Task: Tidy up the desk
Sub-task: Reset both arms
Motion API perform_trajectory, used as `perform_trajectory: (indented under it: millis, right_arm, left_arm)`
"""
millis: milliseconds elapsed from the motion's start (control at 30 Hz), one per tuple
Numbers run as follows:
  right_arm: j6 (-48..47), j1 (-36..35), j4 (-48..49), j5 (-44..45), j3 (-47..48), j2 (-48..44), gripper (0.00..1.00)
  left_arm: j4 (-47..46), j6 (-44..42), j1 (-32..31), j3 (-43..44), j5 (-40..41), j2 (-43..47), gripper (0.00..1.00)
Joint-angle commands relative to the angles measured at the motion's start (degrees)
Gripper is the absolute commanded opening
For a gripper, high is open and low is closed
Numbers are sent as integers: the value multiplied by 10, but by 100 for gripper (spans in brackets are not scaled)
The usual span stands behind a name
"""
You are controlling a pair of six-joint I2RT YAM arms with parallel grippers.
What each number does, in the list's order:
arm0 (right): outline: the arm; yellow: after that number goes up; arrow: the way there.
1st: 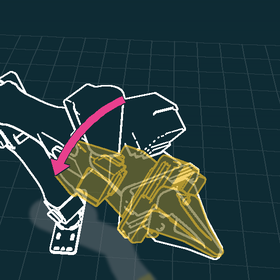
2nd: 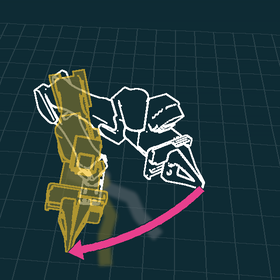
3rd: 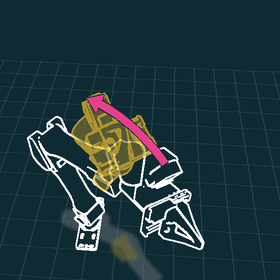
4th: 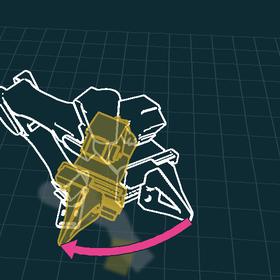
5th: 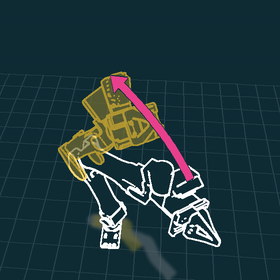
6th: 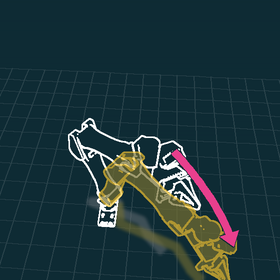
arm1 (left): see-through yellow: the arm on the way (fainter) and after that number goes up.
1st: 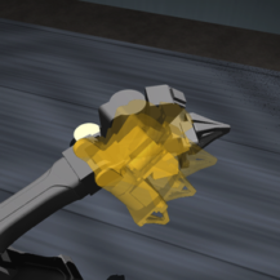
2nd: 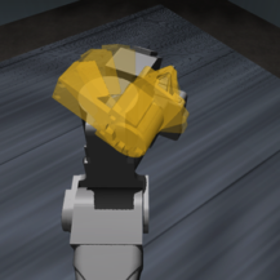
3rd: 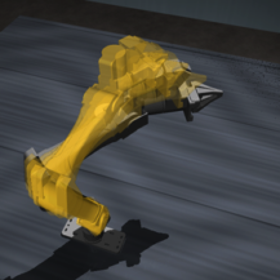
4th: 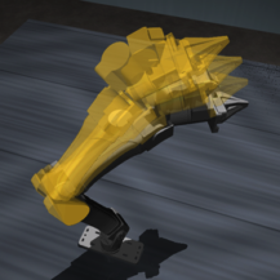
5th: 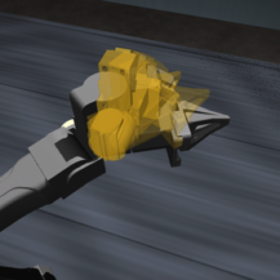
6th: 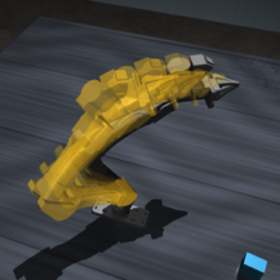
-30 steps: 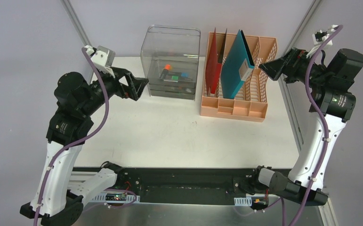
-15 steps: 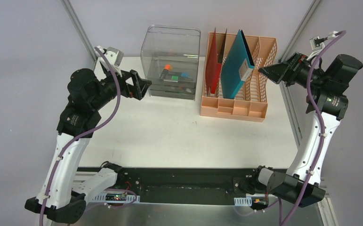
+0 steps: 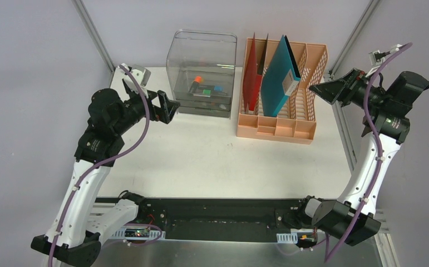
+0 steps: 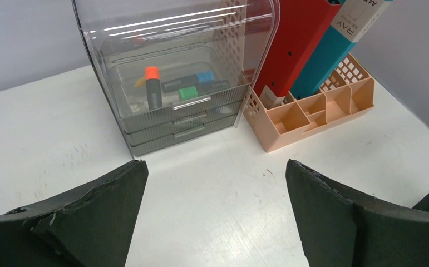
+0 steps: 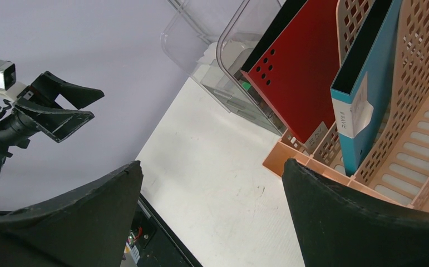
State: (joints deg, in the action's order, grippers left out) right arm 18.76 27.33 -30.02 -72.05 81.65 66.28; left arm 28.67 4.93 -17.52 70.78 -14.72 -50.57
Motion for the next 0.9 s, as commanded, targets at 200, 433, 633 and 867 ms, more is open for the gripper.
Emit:
perform_trajectory:
  millis: [200,433,633,867]
  right_arm:
    - [73,9,104,-18,-24,-4,100]
    - [78,11,106,-14,-20,-5,100]
    - [80,11,107,-14,-20,-5,100]
    - [83,12,109,-19,-20,-9,100]
  left_arm:
    - [-47,-10,15,-21,-7,5,99]
    - [-56,-10,19,-28,-2,14,99]
    - [-59,-10,20,-31,-2,18,99]
    - [-64,-12,20,-36,0,28,99]
